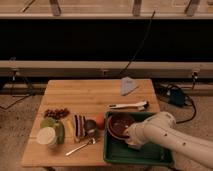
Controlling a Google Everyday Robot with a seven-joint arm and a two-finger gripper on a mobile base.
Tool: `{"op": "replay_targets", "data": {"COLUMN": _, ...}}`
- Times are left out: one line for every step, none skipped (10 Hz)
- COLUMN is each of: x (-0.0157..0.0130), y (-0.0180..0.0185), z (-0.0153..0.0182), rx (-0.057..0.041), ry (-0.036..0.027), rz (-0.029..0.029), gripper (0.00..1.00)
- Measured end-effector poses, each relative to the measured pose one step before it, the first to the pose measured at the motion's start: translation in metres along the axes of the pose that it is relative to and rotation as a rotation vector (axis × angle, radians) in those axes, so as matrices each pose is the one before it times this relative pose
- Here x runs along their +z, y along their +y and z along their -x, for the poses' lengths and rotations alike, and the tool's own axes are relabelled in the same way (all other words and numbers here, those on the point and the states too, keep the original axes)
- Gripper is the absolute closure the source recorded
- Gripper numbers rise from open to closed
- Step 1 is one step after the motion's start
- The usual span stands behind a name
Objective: Stack bowls into tray
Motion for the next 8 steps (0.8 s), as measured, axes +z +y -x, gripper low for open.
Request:
{"op": "replay_targets", "data": {"x": 0.00263, "y": 0.00369, "z": 0.00084, "rx": 0.00947, "ry": -0.00091, "rz": 0.00833, "gripper": 0.24}}
{"op": "replay_targets", "data": {"x": 0.00156, "y": 0.00195, "z": 0.00009, "rx": 0.00612, "ry": -0.00171, "rz": 0.00484, "gripper": 0.24}}
{"op": "replay_targets", "data": {"x": 0.00069, "y": 0.00008, "z": 0.00042, "rx": 0.00028, "ry": -0.00133, "rz": 0.00138, "gripper": 0.24}}
{"op": "replay_targets", "data": {"x": 0.00012, "y": -0.00031, "z": 0.0004, "rx": -0.00098, "ry": -0.00036, "rz": 0.00016, "gripper": 0.24}}
{"op": "replay_targets", "data": {"x": 0.00002, "y": 0.0, "z": 0.00001, "rx": -0.00002, "ry": -0.00003, "rz": 0.00003, "gripper": 0.24}}
{"op": "replay_targets", "data": {"x": -0.00001, "y": 0.00005, "z": -0.00002, "rx": 0.00003, "ry": 0.00001, "rz": 0.00005, "gripper": 0.24}}
{"op": "replay_targets", "data": {"x": -0.00005, "y": -0.00002, "z": -0.00005, "rx": 0.0, "ry": 0.00014, "rz": -0.0001, "gripper": 0.24}}
{"op": "replay_targets", "data": {"x": 0.00001, "y": 0.00005, "z": -0.00004, "rx": 0.00012, "ry": -0.00002, "rz": 0.0, "gripper": 0.24}}
